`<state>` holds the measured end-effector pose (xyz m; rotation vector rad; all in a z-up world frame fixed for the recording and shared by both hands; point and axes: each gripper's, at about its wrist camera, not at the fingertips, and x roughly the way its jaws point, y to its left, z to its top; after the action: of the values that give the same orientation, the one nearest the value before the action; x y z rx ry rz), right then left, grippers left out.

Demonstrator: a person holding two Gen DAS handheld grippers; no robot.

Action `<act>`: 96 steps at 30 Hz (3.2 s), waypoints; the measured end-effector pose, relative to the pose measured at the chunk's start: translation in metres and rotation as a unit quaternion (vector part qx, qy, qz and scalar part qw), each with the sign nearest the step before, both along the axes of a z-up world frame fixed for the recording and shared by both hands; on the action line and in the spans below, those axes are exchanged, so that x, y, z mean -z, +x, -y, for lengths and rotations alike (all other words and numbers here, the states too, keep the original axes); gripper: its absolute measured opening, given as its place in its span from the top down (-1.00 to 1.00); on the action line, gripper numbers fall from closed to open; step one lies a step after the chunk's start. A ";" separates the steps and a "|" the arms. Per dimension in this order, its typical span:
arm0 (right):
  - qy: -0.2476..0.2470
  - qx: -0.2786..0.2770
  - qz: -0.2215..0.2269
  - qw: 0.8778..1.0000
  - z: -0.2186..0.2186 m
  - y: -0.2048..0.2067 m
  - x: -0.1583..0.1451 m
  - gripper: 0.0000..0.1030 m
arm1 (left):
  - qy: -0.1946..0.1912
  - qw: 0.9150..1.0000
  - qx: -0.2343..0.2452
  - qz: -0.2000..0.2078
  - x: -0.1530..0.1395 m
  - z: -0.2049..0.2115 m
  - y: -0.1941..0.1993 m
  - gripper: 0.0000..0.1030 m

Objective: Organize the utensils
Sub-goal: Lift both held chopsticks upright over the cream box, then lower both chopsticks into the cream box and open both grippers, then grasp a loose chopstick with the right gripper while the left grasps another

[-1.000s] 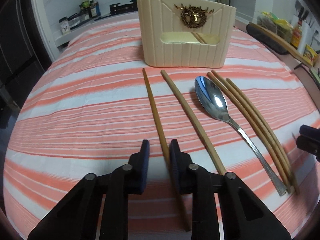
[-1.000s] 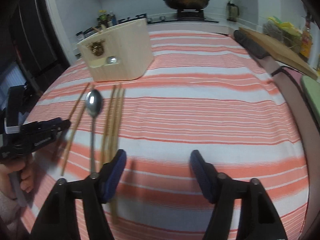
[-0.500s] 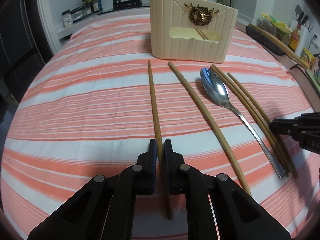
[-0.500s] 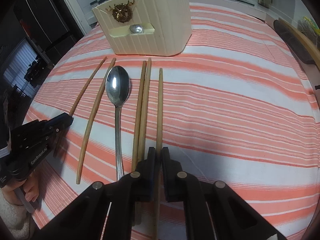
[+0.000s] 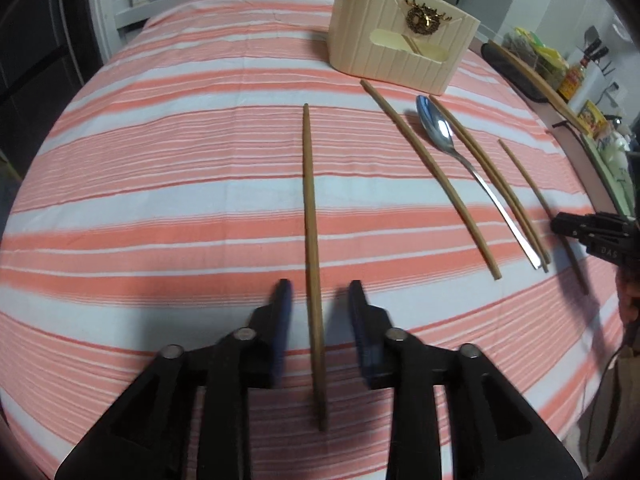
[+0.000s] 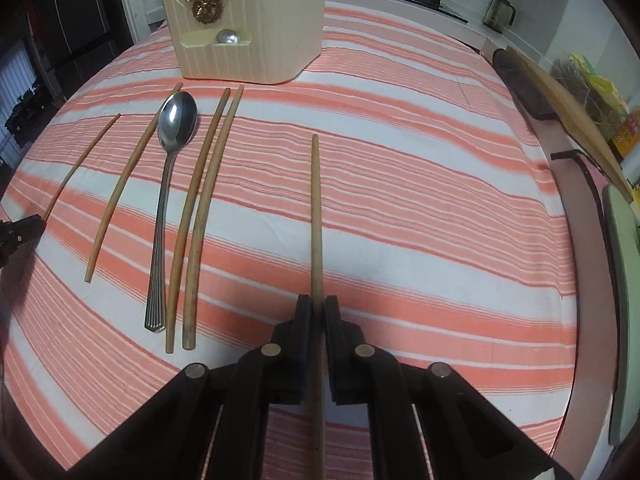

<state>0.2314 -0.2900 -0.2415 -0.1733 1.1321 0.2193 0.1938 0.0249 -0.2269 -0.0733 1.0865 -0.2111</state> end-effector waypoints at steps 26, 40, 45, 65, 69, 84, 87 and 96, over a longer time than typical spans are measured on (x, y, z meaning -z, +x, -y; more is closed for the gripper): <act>0.072 -0.018 0.082 0.994 -0.012 0.069 -0.068 0.88 | 0.003 0.998 0.022 0.057 -0.063 -0.002 0.090 0.94; 0.133 -0.041 0.269 0.953 -0.011 -0.008 -0.196 0.88 | -0.125 0.968 0.012 0.215 -0.190 -0.039 0.024 0.94; 0.139 -0.035 0.346 0.927 -0.019 0.012 -0.249 0.88 | -0.132 0.942 0.002 0.309 -0.265 -0.037 0.053 0.94; 0.118 0.004 0.157 0.981 -0.098 0.208 -0.179 0.86 | -0.051 0.991 -0.023 0.121 -0.159 0.050 0.262 0.91; 0.160 0.010 0.190 0.969 -0.090 0.194 -0.181 0.34 | -0.094 0.989 -0.022 0.109 -0.167 0.042 0.245 -0.13; 0.074 0.044 0.198 0.976 0.009 -0.001 -0.051 -0.39 | -0.022 0.997 -0.046 0.052 -0.023 0.001 0.026 -0.68; 0.080 0.058 0.189 0.977 0.014 -0.022 -0.026 -0.39 | -0.036 0.995 -0.053 0.072 -0.017 0.012 0.007 -0.70; 0.097 0.026 0.152 0.983 -0.011 -0.020 -0.016 -0.37 | -0.015 0.996 -0.045 0.074 -0.016 0.056 0.013 -0.70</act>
<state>0.2110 -0.2795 -0.2257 -0.0030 0.8045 0.2460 0.2068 -0.0314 -0.2109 -0.1312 0.9299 -0.1502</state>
